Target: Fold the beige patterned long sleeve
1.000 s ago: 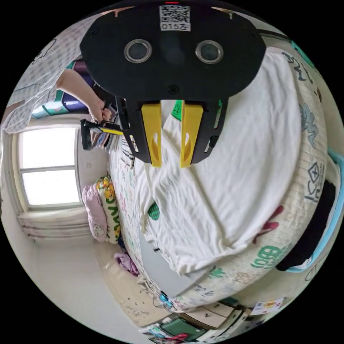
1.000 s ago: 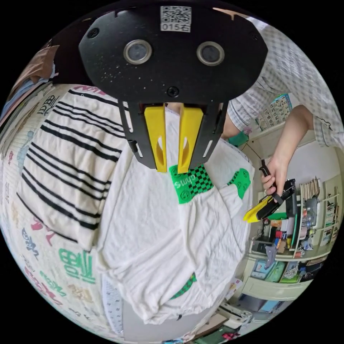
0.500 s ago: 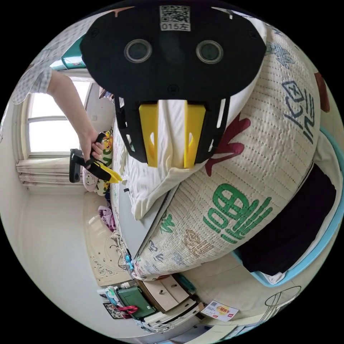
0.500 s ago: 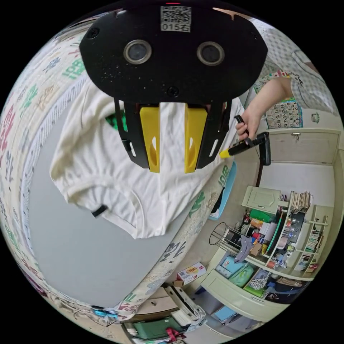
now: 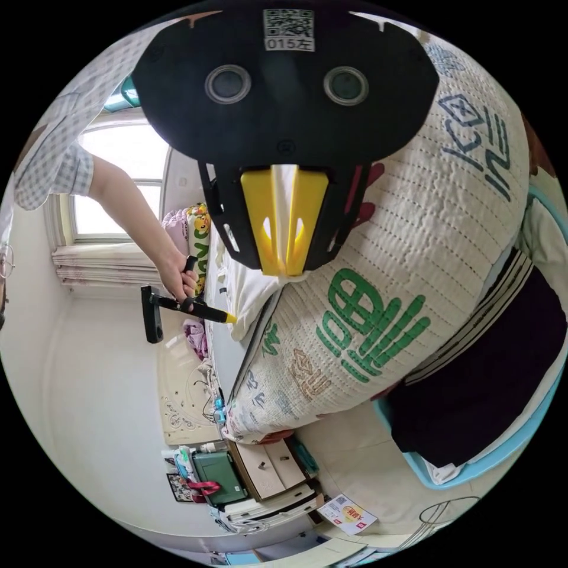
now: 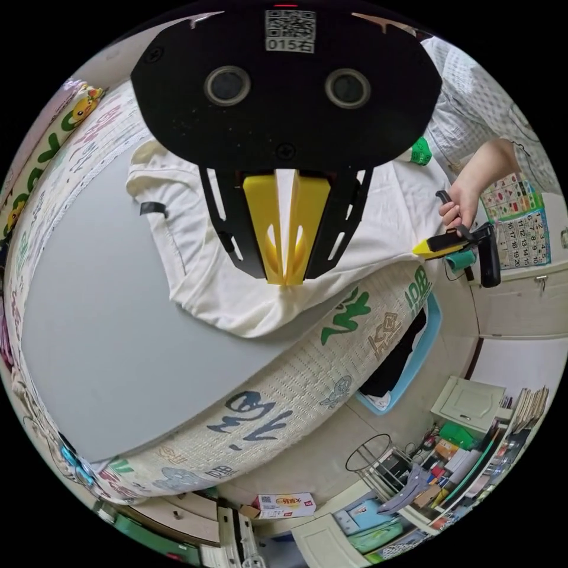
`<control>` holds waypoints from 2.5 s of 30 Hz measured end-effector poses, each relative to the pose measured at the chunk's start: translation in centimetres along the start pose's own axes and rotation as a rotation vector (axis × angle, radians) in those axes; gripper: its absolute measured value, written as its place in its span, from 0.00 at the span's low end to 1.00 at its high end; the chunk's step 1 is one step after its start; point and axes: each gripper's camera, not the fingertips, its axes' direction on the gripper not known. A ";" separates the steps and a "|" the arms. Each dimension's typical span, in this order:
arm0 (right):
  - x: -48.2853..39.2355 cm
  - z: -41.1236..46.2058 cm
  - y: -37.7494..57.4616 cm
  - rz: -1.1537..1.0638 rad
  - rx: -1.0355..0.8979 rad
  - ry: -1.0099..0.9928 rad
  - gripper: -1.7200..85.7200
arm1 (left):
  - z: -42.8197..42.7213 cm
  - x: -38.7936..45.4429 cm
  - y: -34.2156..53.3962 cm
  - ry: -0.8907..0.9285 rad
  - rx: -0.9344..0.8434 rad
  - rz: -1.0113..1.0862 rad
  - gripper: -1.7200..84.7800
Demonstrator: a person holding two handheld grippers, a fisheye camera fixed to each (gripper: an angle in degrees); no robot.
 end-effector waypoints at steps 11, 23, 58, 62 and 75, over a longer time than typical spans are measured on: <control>2.6 -5.1 2.5 0.088 0.086 -0.085 0.06 | 0.3 0.1 -1.2 -0.047 0.022 -0.008 0.03; 0.4 -6.2 32.2 0.324 -0.114 -0.326 0.10 | 7.4 9.2 12.8 0.005 -0.643 0.135 0.10; 0.0 -28.4 29.1 0.566 0.195 -0.373 0.08 | 7.7 18.0 8.6 -0.171 -0.625 0.409 0.06; 3.8 -32.5 24.4 0.581 0.319 -0.331 0.10 | 9.6 22.5 -2.7 -0.300 -0.490 0.617 0.12; 6.5 -34.7 8.7 0.527 0.217 -0.220 0.13 | 20.3 28.6 -15.8 -0.529 -0.506 0.725 0.15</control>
